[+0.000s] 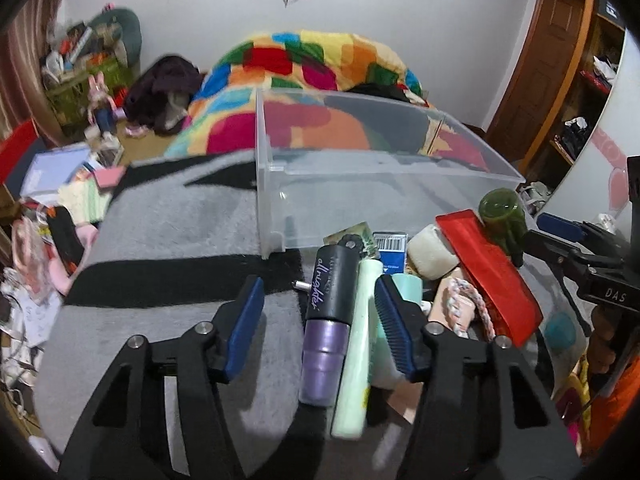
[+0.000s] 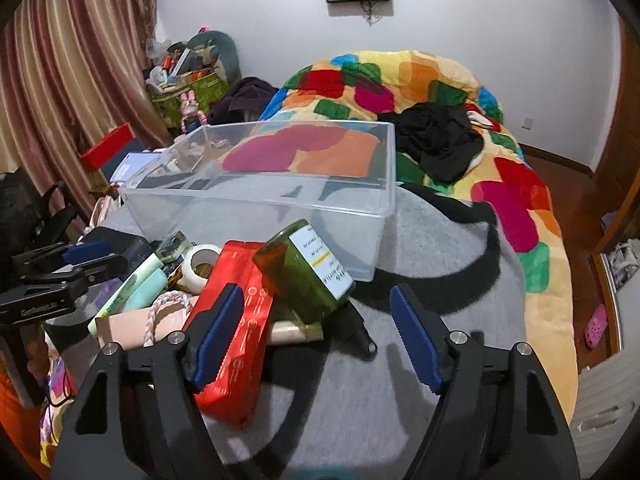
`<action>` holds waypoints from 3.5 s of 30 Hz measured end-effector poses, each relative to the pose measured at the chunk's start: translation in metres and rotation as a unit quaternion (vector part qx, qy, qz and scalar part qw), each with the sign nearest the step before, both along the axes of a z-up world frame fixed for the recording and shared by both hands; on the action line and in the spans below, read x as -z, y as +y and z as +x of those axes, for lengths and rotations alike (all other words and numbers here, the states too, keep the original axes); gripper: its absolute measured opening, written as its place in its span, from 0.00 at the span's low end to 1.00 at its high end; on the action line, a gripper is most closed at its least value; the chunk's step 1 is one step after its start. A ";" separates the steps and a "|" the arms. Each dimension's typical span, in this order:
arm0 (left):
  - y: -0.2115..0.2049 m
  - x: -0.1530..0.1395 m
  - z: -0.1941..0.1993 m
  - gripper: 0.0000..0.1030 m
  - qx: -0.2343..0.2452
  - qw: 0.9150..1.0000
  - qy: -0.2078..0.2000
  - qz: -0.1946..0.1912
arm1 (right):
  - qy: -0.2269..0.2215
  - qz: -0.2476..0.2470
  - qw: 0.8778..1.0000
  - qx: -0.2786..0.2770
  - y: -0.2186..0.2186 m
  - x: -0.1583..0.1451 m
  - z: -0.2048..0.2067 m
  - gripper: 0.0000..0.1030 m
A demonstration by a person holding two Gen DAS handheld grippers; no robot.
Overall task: Organize objects
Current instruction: 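Grasp the green bottle with the right tool while the left tool grasps the purple tube, then drop the green bottle and purple tube into the clear box with both tools, then grasp the tape roll with the right tool while the left tool grasps the white-green tube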
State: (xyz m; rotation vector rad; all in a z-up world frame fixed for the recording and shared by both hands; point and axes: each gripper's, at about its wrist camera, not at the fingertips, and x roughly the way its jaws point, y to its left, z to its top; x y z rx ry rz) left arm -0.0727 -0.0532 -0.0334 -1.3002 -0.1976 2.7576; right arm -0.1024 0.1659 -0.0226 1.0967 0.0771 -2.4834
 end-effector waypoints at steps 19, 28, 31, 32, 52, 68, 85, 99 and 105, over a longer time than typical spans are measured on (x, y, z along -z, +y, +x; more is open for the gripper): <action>-0.005 0.006 -0.005 0.25 0.031 0.998 0.002 0.048 | -0.027 -0.007 0.999 -0.025 -0.005 0.013 -0.016 0.44; -0.005 -0.024 0.012 0.24 0.014 0.998 0.050 0.033 | 0.030 -0.021 0.999 -0.015 0.002 -0.026 0.004 0.44; -0.006 -0.043 0.015 0.24 0.013 0.996 0.078 0.029 | 0.057 -0.029 0.998 -0.010 0.005 -0.044 0.008 0.44; -0.007 -0.048 0.013 0.24 0.012 0.996 0.083 0.028 | 0.065 -0.029 0.997 -0.007 0.005 -0.049 0.008 0.44; -0.011 -0.088 -0.054 0.23 -0.039 0.989 0.140 -0.030 | 0.099 0.041 0.994 -0.006 -0.041 -0.065 -0.070 0.44; 0.007 -0.032 -0.064 0.23 0.005 0.998 0.061 -0.016 | 0.034 0.106 0.991 -0.080 -0.079 -0.018 -0.081 0.44; 0.015 -0.044 -0.006 0.52 0.037 0.996 0.075 -0.027 | 0.063 0.050 0.994 -0.068 -0.038 -0.041 -0.014 0.61; 0.006 0.011 0.021 0.53 0.020 1.000 0.003 -0.014 | 0.026 0.044 0.999 -0.012 0.013 -0.002 0.049 0.67; 0.008 0.023 0.029 0.49 0.013 1.000 0.009 -0.025 | -0.020 0.025 0.999 0.011 0.031 0.025 0.068 0.67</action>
